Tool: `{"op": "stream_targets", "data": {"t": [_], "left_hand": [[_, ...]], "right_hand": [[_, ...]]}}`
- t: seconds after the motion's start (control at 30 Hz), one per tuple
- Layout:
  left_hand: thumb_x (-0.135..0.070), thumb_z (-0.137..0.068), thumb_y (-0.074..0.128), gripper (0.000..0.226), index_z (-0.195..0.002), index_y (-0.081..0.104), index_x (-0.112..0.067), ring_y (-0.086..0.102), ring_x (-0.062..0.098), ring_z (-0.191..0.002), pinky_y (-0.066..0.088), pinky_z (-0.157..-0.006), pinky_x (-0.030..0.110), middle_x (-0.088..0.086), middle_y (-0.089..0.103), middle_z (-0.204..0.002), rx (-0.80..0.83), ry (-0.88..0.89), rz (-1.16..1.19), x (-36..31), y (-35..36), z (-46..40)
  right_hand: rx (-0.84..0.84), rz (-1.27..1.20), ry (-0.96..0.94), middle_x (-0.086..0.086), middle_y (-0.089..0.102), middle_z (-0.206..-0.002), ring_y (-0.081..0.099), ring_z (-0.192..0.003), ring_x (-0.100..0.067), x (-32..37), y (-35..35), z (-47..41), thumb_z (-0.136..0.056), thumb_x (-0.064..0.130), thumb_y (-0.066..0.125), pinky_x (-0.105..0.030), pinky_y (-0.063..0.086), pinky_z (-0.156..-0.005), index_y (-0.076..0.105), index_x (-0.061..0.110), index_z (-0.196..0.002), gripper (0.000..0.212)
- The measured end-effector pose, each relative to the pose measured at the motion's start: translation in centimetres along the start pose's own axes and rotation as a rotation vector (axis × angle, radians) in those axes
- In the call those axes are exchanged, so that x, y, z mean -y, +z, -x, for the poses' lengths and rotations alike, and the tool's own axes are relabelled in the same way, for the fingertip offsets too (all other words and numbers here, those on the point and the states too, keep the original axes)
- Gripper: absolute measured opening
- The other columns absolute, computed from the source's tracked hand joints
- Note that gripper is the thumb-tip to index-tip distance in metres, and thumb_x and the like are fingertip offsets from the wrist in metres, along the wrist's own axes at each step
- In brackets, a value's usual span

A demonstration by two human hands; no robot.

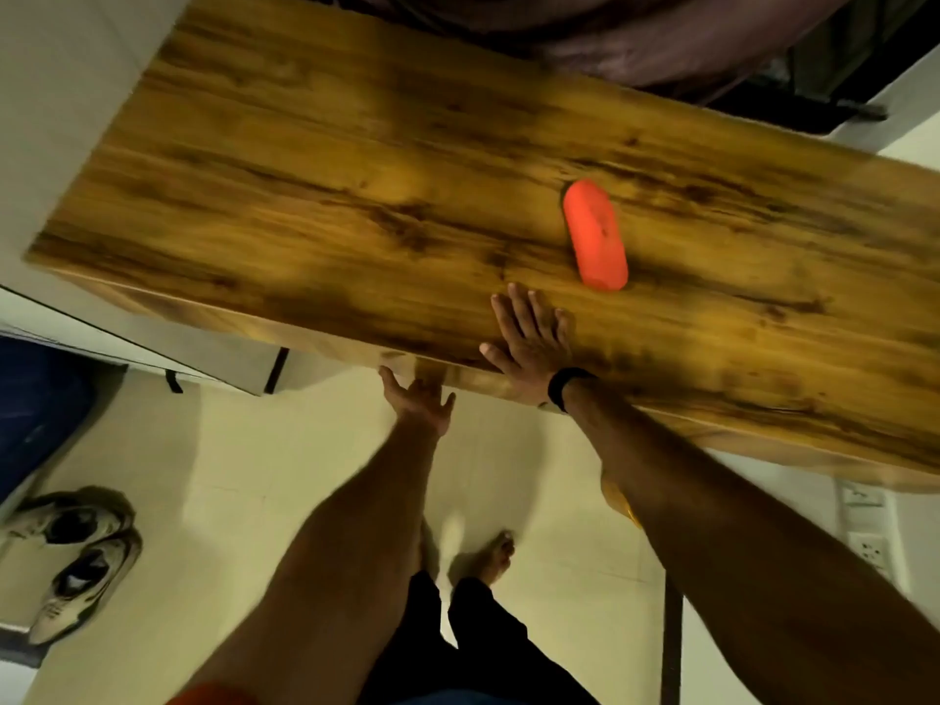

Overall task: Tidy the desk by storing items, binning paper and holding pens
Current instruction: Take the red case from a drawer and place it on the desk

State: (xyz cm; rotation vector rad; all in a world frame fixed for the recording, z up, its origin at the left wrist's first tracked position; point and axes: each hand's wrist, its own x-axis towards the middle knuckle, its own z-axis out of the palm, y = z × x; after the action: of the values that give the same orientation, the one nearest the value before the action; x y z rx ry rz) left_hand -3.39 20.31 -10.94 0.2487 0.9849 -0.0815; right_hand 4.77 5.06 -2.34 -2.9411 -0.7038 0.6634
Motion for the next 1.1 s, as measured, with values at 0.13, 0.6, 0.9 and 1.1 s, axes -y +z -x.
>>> {"op": "stream_targets", "data": {"t": [0.13,0.6,0.9,1.1], "left_hand": [[-0.081,-0.079,0.039,0.093,-0.147,0.038,-0.018,0.039,0.033,-0.137,0.025,-0.115,0.052,0.011,0.041,-0.151,-0.041,-0.004,0.044,-0.4,0.1,-1.2],[-0.084,-0.076,0.039,0.087,-0.136,0.050,-0.021,0.056,0.028,-0.109,0.047,-0.099,0.048,0.009,0.056,-0.129,-0.156,0.038,0.000,0.4,-1.5,0.8],[-0.074,-0.089,0.018,0.076,-0.116,0.058,-0.016,0.054,0.031,-0.098,0.034,-0.110,0.051,0.013,0.058,-0.114,-0.263,0.058,0.056,0.3,-4.8,6.5],[-0.054,-0.100,0.028,0.058,-0.141,0.043,-0.015,0.033,0.036,-0.142,0.030,-0.115,0.045,0.012,0.043,-0.148,-0.383,0.574,-0.193,-3.8,-3.9,10.1]], "right_hand": [[-0.026,0.019,0.001,0.003,-0.026,-0.159,-0.024,-0.146,-0.021,-0.1,0.4,0.0,-0.097,0.061,0.017,-0.051,-0.015,-0.114,-0.014,0.031,-0.152,0.070],[-0.014,0.006,0.004,0.005,-0.025,-0.159,-0.022,-0.147,-0.020,-0.1,0.0,0.2,-0.096,0.064,0.015,-0.051,-0.011,-0.115,-0.013,0.032,-0.152,0.070],[0.063,-0.056,-0.010,0.005,-0.028,-0.158,-0.023,-0.146,-0.021,0.0,-0.9,0.7,-0.096,0.064,0.017,-0.053,-0.013,-0.116,-0.014,0.032,-0.152,0.071],[0.087,-0.083,-0.007,0.005,-0.030,-0.157,-0.025,-0.146,-0.022,0.2,-1.2,0.8,-0.096,0.065,0.017,-0.053,-0.015,-0.116,-0.014,0.032,-0.152,0.072]]}}
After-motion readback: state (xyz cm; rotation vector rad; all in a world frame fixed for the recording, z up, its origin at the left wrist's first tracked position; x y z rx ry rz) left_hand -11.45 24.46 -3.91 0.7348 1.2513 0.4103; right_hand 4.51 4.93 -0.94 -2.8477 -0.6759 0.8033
